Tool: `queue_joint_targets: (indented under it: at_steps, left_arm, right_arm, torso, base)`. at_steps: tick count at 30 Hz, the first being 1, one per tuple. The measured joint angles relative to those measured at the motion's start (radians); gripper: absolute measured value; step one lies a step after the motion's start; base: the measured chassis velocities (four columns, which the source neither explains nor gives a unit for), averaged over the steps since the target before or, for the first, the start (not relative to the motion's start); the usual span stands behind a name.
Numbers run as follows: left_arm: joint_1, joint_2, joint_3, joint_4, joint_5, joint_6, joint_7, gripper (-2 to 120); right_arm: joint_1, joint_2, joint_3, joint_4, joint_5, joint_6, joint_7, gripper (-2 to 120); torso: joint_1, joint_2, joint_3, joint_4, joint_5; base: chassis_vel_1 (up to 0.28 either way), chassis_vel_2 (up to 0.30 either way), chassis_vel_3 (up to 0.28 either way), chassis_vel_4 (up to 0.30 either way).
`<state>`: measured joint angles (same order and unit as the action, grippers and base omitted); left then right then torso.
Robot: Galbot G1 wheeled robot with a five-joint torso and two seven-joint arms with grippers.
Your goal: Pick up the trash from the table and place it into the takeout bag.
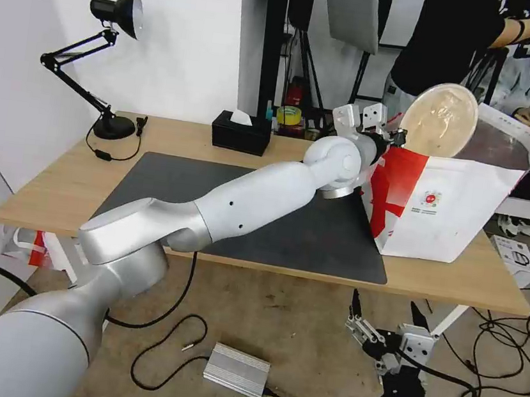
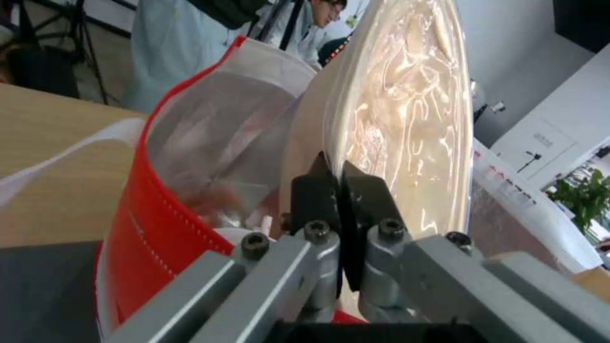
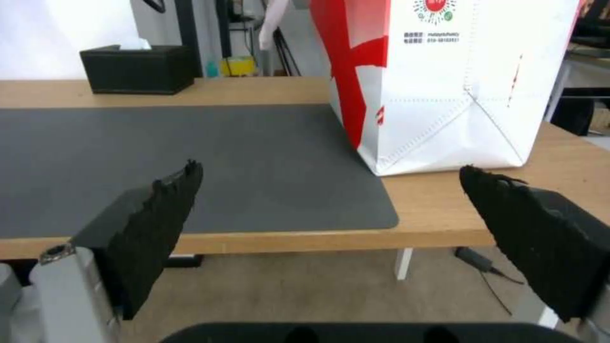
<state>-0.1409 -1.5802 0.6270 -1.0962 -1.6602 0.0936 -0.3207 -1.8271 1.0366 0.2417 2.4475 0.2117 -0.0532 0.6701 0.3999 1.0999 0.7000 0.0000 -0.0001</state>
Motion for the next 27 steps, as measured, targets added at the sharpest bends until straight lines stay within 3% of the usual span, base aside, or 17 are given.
queue_joint_targets:
  at_steps: [10, 13, 27]
  left_arm:
    - [-0.008, 0.014, 0.011, -0.017, 0.011, -0.001, 0.010, 1]
    - [-0.009, 0.028, 0.020, -0.040, 0.019, -0.005, 0.023, 16]
    - [-0.020, 0.057, 0.032, -0.087, 0.022, -0.004, 0.046, 61]
  right_arm:
    - [0.000, 0.000, 0.000, 0.000, 0.000, 0.000, 0.000, 100]
    - [0.000, 0.000, 0.000, 0.000, 0.000, 0.000, 0.000, 100]
    - [0.000, 0.000, 0.000, 0.000, 0.000, 0.000, 0.000, 100]
  torso:
    - [0.000, 0.000, 0.000, -0.0001, 0.0000]
    - [0.000, 0.000, 0.000, 0.0000, 0.0000]
    - [0.000, 0.000, 0.000, 0.0001, 0.0000]
  base:
    - [0.000, 0.000, 0.000, 0.000]
    - [0.000, 0.000, 0.000, 0.000]
    - [0.000, 0.000, 0.000, 0.000]
